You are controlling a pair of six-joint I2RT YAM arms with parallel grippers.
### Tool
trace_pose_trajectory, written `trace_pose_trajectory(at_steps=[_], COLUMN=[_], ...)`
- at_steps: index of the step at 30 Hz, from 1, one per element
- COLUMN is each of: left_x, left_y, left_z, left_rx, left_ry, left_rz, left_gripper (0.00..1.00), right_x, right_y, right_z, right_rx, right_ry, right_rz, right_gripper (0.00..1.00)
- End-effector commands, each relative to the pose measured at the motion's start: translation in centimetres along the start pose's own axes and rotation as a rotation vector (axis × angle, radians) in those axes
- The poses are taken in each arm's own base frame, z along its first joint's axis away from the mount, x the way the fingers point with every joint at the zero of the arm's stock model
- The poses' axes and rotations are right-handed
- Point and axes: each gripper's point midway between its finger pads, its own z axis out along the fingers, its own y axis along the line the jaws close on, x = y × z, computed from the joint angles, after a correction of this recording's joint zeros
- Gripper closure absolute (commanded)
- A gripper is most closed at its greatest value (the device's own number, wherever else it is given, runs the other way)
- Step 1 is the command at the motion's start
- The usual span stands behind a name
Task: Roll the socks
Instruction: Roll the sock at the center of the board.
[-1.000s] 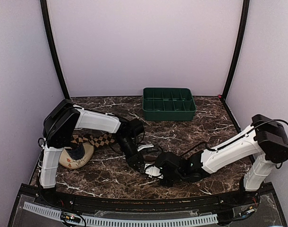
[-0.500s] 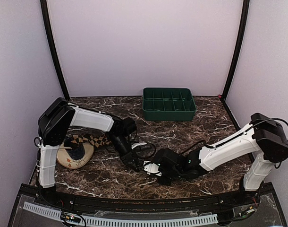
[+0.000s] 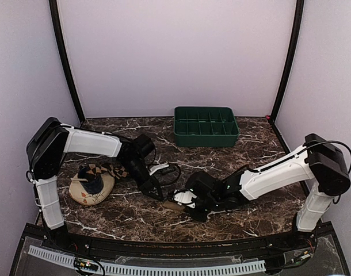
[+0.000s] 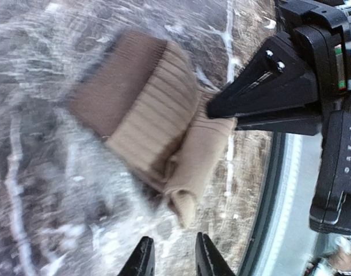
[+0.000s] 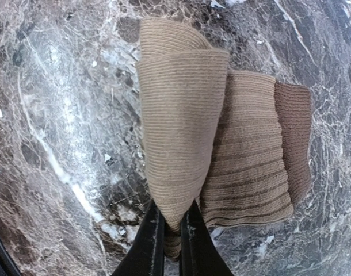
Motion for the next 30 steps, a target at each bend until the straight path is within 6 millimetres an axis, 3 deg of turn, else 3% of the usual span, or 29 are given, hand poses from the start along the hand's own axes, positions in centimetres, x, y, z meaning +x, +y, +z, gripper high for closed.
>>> trace_pose_trajectory(at_steps=[1,7,14,21,25,30], left_x=[-1.3,-2.5,-2.8,-2.2,-1.7,-1.1], left_y=[1.4,2.1,0.9,-1.3,-1.8,-2.3], left_z=[-2.2,-4.3,-5.8,-4.0,-3.1,-2.3], left_rx=[-0.180,-0.320,-0.442,-0.538,-0.584,-0.629], left_ry=[-0.093,-0.211,-0.316,-0.311,-0.303,-0.290], left_rz=[0.037,0.063,0.146,0.308,0.356,0.422], left_gripper=[0.73,0.73,0.73,0.74,0.73,0.68], right_x=[2.5,2.5,1.9,1.8,2.2,1.3], right_y=[1.4,1.4,1.2,1.0,1.0,0.6], right_z=[0.5,0.6,0.7,1.4,1.9,2.2], right_rx=[-0.140,-0.242,-0.361,-0.479,-0.529,-0.575], right_ry=[0.113,0.137,0.147,0.184,0.219,0.216], right_rz=[0.073,0.150,0.230,0.301,0.324,0.341], right_gripper=[1.00,1.00,1.00,1.00,1.00,1.00])
